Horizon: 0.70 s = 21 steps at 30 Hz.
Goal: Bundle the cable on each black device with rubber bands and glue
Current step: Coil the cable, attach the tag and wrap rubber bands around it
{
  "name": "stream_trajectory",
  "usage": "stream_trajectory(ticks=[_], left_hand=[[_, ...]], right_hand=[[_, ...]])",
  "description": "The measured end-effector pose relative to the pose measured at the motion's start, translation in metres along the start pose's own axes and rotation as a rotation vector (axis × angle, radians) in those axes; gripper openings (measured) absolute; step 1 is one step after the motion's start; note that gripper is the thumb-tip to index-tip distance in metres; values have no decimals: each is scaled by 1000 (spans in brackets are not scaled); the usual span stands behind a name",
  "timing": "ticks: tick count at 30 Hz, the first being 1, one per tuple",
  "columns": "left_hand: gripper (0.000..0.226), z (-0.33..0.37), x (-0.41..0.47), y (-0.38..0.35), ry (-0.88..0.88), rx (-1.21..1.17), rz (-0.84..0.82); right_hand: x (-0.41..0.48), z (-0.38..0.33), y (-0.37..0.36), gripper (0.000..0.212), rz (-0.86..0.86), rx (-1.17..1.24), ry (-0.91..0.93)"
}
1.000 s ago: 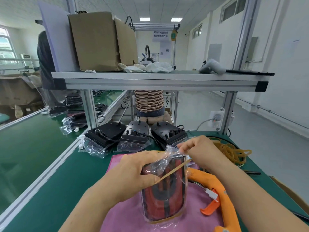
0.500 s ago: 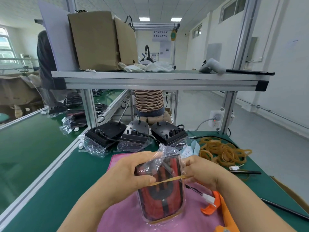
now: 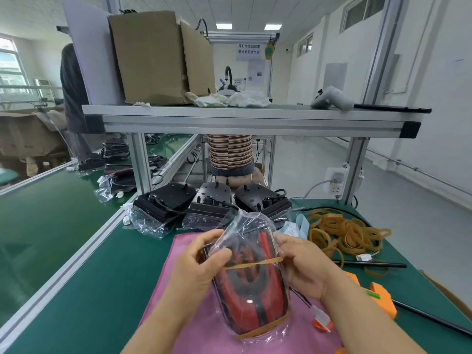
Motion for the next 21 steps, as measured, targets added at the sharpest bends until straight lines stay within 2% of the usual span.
stream_trajectory(ticks=[2, 5, 7, 9, 12, 15, 17, 18, 21], left_hand=[[47, -15, 2, 2, 63, -100, 96], [49, -30, 1, 0, 155, -221, 147], [52, -39, -1, -5, 236, -289, 127], [52, -44, -6, -13, 296, -299, 60], [43, -41, -8, -13, 271, -99, -29], [30, -31, -4, -4, 215, 85, -30], [16, -18, -1, 2, 158, 165, -25], [18, -10, 0, 2, 121, 178, -54], [50, 19, -1, -2, 6, 270, -196]], right_hand=[[3, 5, -1, 46, 1, 103, -8], [6, 8, 0, 35, 35, 149, 25], [4, 6, -3, 30, 58, 150, 51], [1, 7, -5, 38, 55, 163, 51], [-7, 4, -9, 51, -12, 56, 94], [-21, -14, -12, 25, -33, -231, 234], [-28, -27, -10, 20, -17, -317, 303], [-31, -32, -10, 21, -13, -350, 328], [-43, -54, -18, 34, -23, -426, 440]])
Point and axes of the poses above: each hand's wrist, its own x-axis towards the middle knuckle, its own y-axis out of the back of the hand, z = x × y, the point moved 10 cm from there along x, towards the middle knuckle, and after that the axes turned 14 degrees about z, right-handed, at the moved point
